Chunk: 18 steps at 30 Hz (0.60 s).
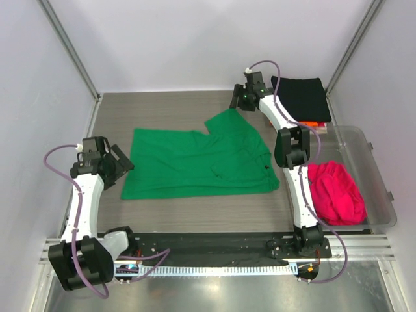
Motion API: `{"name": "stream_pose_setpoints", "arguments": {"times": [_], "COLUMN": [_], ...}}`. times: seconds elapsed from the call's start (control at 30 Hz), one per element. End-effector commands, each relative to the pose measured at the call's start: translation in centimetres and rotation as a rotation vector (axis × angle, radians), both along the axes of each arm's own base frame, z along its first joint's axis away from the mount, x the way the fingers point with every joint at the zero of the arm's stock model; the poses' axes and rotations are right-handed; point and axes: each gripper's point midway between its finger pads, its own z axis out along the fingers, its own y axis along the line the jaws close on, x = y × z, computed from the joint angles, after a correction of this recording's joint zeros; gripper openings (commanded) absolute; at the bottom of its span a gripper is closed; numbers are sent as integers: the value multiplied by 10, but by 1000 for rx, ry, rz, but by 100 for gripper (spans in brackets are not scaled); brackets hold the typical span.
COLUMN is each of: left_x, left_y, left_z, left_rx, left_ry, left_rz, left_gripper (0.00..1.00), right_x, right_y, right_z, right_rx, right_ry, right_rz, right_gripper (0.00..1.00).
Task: Fold and stack the t-shirts
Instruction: Fold the tshirt
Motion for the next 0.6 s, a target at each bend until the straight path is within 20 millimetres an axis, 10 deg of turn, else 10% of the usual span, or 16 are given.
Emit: {"name": "stream_pose_setpoints", "arguments": {"times": [0.0, 0.33, 0.57], "left_x": [7, 10, 48], "left_y": [-3, -1, 11], "left_z": [6, 2, 2], "left_rx": [13, 18, 23], "left_ry": [-50, -43, -59], "left_rz": [-37, -21, 44], "left_gripper": [85, 83, 81], "right_x": [24, 22, 16], "right_y": [1, 24, 25], "right_z": [28, -24, -43], "right_rx": [-34, -70, -92], "right_ry": [-134, -104, -75], "right_rz": [18, 86, 83], "right_gripper": [65, 61, 19]}}
